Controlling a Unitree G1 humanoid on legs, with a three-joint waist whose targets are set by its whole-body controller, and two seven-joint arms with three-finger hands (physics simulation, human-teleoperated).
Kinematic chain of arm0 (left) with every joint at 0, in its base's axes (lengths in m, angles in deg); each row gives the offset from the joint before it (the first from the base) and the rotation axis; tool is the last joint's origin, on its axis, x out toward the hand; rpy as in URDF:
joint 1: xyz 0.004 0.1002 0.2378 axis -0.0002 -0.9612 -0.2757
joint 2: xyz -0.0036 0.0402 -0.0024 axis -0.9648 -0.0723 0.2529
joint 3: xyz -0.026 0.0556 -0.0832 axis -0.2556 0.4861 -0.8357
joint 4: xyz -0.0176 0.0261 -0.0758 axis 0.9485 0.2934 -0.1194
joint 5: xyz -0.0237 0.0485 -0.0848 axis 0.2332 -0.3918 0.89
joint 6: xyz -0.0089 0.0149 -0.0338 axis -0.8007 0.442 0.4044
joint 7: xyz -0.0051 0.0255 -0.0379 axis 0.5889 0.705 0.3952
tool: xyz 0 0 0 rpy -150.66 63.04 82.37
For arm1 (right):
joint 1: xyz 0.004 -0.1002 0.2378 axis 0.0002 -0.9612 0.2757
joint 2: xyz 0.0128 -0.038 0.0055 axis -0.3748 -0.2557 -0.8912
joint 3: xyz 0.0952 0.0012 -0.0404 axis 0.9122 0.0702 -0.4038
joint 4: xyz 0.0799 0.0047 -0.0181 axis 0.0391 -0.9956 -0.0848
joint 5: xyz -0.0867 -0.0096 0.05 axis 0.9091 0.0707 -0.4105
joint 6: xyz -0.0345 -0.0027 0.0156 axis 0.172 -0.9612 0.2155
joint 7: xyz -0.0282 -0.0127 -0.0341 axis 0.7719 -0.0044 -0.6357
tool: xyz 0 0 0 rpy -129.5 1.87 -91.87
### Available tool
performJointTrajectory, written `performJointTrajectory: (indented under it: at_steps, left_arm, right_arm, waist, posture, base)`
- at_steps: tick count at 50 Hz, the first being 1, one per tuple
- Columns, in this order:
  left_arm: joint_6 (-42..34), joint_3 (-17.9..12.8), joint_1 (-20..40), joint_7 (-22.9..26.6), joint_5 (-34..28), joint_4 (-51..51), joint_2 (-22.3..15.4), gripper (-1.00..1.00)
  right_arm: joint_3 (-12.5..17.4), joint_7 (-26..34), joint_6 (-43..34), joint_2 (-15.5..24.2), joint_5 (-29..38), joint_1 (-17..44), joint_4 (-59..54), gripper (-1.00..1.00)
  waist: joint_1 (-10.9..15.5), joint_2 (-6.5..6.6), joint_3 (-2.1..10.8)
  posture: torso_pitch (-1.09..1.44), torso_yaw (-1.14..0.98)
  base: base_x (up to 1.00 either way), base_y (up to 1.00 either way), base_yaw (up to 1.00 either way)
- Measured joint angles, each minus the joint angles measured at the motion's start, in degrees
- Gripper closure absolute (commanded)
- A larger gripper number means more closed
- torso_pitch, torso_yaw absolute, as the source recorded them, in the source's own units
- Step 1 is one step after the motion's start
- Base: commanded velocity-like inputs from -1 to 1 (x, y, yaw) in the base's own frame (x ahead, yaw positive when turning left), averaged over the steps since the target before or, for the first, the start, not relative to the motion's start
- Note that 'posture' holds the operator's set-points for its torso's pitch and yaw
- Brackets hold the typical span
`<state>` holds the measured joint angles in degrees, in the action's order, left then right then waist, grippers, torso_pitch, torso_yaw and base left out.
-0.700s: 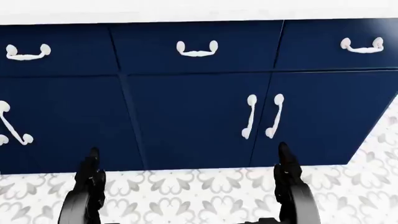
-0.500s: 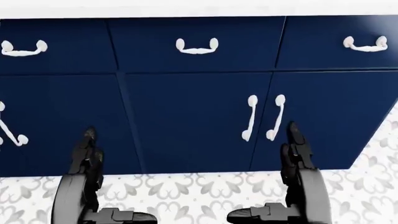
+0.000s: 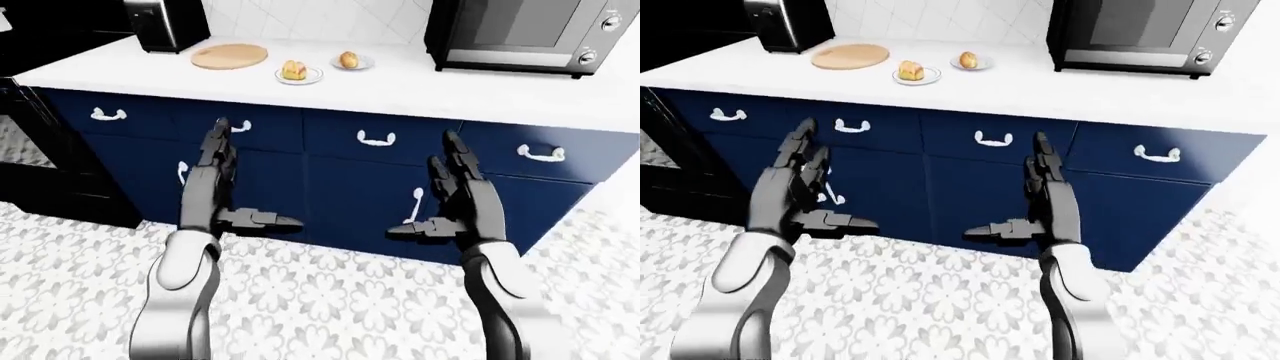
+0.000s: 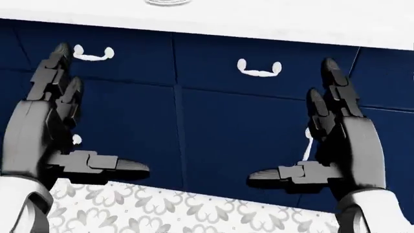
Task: Place all breads on the cutting board.
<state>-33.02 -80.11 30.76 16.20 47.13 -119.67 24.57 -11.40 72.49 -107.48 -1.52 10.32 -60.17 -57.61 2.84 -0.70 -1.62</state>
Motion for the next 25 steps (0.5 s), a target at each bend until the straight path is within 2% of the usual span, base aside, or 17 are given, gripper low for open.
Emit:
performJointTrajectory:
  at_steps: [3, 4, 6, 9, 10, 12, 14, 15, 17, 18, 21, 23, 25]
  left_arm:
    - [-2.0, -0.6, 1.3, -0.2, -0.4, -0.9, -0.6, -1.00]
    - [-2.5, -0.9, 1.4, -0.3, -0.6, -1.3, -0.7, -1.00]
    - [-4.0, -0.7, 1.7, -0.3, -0.7, -1.9, -0.4, -1.00]
    - [-6.2, 0.7, 3.3, 0.6, 0.2, -2.5, -0.5, -1.00]
    - [-6.5, 1.4, 4.3, 0.8, 0.6, -2.6, -0.4, -1.00]
    - [-6.0, 2.1, 5.1, 1.3, 1.1, -3.2, -0.5, -1.00]
    - [-5.9, 1.7, 5.3, 1.3, 0.9, -3.7, -0.7, -1.00]
    - [-6.1, 1.2, 5.5, 1.1, 0.6, -3.4, -1.0, -1.00]
    - [-7.3, -0.4, 5.3, 0.4, -0.7, -2.6, -1.5, -1.00]
    - [-8.2, -0.4, 5.5, 0.1, -1.3, -1.9, -1.4, -1.00]
    - [-11.5, 1.0, 7.6, 0.2, -2.1, -1.5, -1.3, -1.00]
    - [-12.8, 1.8, 10.1, 0.7, -2.1, -3.0, -1.4, -1.00]
    - [-12.8, 1.9, 11.8, 1.2, -1.8, -4.2, -1.3, -1.00]
  right_arm:
    - [0.1, 0.2, -0.7, 0.1, -0.5, 0.7, 0.7, -1.00]
    - [0.0, 0.2, -1.0, 0.3, -0.6, 1.4, 0.7, -1.00]
    - [0.3, -0.1, -1.6, 0.9, -0.4, 1.4, 0.8, -1.00]
    - [2.4, -1.0, -3.1, 1.0, 0.2, 1.1, 1.1, -1.00]
    - [3.6, -1.3, -3.1, 1.2, 0.1, 0.8, 1.7, -1.00]
    - [4.9, -2.0, -2.8, 1.4, -0.1, 1.2, 2.3, -1.00]
    - [4.3, -2.1, -3.0, 1.8, -0.7, 2.0, 3.0, -1.00]
    - [3.8, -2.0, -3.3, 1.6, -1.1, 2.4, 3.2, -1.00]
    - [1.9, -1.3, -4.5, 1.6, -2.2, 3.3, 2.7, -1.00]
    - [1.8, -1.0, -5.7, 1.9, -2.8, 3.3, 2.4, -1.00]
    - [4.3, -1.3, -9.9, 3.6, -3.7, 4.0, 4.0, -1.00]
    - [6.2, -1.9, -11.3, 4.6, -3.8, 5.7, 6.8, -1.00]
    - [6.9, -2.2, -11.8, 5.4, -4.2, 7.4, 9.2, -1.00]
  waist:
    - [0.7, -1.20, -0.51]
    - [0.1, -1.75, -0.93]
    - [-1.1, -1.30, -1.58]
    - [-2.0, -1.23, -0.98]
    - [-1.9, -0.84, -0.51]
    - [-2.2, 1.06, -0.44]
    - [-2.1, 3.30, -0.73]
    - [-1.3, 3.73, -0.70]
    - [-0.6, 1.93, -1.62]
    - [-0.5, 1.48, -1.96]
    - [-0.9, 0.80, -3.37]
    - [-1.6, -0.45, -3.05]
    - [-1.2, -1.85, -2.42]
  posture:
    - [0.00, 0.00]
    - [0.00, 0.00]
    - [0.00, 0.00]
    - [0.00, 0.00]
    - [0.00, 0.00]
    - [0.00, 0.00]
    - [0.00, 0.00]
    - [0.00, 0.00]
    - [0.00, 0.00]
    - [0.00, 0.00]
    - [0.00, 0.00]
    - [0.00, 0.00]
    - [0.00, 0.00]
  base:
    - [0.00, 0.33, 0.67]
    - [0.02, 0.35, 0.00]
    - [0.24, 0.15, 0.00]
    - [0.11, 0.18, 0.33]
    - [0.00, 0.00, 1.00]
    - [0.00, 0.00, 1.00]
    - [0.00, 0.00, 1.00]
    - [0.00, 0.70, 0.00]
    - [0.08, 0.00, 0.00]
    - [0.52, -0.06, 0.00]
    - [0.70, -0.10, 0.00]
    - [0.71, -0.10, 0.00]
    - [0.71, -0.10, 0.00]
